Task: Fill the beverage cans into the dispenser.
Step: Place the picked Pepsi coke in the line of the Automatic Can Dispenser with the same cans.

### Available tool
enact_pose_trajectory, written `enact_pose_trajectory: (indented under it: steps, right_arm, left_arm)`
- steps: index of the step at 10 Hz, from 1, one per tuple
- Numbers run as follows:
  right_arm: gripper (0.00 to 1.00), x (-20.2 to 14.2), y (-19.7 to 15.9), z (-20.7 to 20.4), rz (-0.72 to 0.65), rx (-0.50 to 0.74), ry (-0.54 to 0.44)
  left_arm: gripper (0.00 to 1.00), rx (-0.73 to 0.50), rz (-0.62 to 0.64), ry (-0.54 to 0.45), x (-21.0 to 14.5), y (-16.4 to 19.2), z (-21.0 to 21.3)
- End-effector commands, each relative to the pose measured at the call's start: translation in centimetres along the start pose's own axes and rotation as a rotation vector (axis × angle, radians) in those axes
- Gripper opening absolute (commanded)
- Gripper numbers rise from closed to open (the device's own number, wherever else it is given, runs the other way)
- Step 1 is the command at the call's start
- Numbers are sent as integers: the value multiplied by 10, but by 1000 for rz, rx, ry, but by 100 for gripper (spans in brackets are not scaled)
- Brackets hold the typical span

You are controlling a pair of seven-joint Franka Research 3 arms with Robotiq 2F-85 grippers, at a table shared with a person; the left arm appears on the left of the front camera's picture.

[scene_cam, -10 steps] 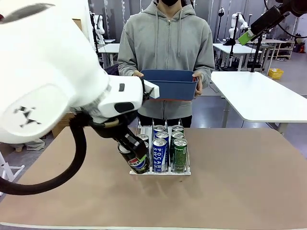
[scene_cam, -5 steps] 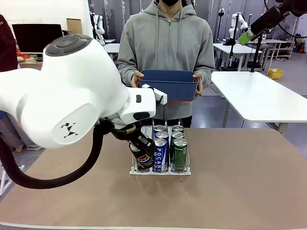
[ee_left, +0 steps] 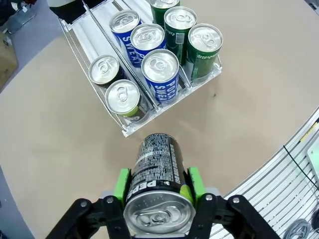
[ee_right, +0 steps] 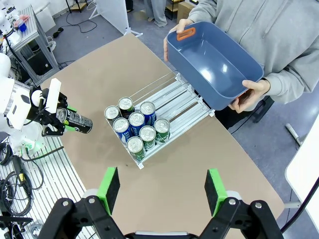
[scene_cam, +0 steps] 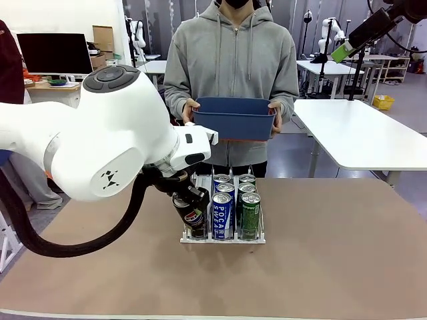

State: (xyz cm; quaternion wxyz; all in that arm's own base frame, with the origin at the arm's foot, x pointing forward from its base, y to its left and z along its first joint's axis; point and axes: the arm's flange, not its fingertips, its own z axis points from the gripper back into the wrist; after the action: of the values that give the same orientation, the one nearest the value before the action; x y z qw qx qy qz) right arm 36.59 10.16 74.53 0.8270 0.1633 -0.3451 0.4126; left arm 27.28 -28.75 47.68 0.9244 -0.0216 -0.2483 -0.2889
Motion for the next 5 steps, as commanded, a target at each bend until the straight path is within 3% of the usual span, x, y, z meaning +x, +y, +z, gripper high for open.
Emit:
enact_pose_trajectory:
  steps: [1,5]
  right_arm:
    - [91,-1,0,1,-1,7,5]
    - [91,-1,0,1,-1,7,5]
  left_arm:
    - [57,-2,-29,-3,0,-2,1]
    - [57,-2,-29,-3,0,-2,1]
